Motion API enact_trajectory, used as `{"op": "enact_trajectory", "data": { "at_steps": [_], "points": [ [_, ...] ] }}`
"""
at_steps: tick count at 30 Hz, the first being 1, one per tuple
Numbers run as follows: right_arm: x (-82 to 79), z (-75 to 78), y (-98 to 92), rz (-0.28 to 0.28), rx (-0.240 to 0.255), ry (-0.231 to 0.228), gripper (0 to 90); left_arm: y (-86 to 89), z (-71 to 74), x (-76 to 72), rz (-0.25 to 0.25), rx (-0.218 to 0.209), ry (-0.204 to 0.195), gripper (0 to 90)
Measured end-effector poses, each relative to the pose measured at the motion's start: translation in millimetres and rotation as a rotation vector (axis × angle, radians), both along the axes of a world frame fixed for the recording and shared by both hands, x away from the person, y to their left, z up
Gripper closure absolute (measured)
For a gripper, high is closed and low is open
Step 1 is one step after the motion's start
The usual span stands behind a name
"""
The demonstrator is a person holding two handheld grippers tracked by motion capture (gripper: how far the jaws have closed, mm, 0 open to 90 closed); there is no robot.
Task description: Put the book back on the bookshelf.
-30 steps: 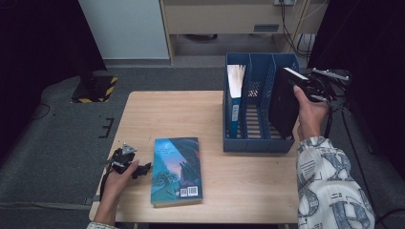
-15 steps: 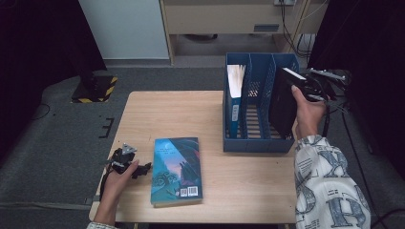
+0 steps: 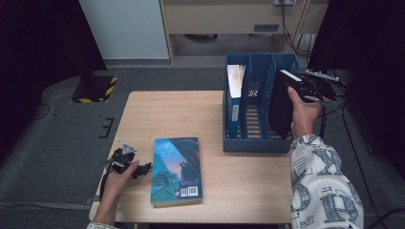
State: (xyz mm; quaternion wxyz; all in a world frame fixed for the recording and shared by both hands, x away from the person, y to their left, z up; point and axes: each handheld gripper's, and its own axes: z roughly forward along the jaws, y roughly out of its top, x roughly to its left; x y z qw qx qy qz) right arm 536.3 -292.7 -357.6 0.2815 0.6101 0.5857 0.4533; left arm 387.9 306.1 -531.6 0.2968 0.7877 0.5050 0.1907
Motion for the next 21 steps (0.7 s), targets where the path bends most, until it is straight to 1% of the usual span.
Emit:
{"op": "enact_trajectory", "data": {
  "at_steps": [6, 9, 11, 21],
  "points": [
    [-0.5, -8.4, -2.4, -0.012, 0.017, -0.001, 52.8, 0.0, -0.1, 0.1, 0.0, 0.0, 0.0, 2.6],
    [-0.5, -12.5, -3.0, -0.016, 0.026, 0.006, 52.8, 0.0, 0.0, 0.1, 0.0, 0.0, 0.0, 2.6],
    [0.2, -14.2, -2.5, -0.014, 0.019, 0.014, 52.8, 0.0, 0.0, 0.1, 0.0, 0.0, 0.0, 2.6],
    [4.9, -19.9, 2.3, -0.008, -0.003, 0.015, 52.8, 0.0, 0.0, 0.3, 0.0, 0.0, 0.0, 2.7]
  ]
}}
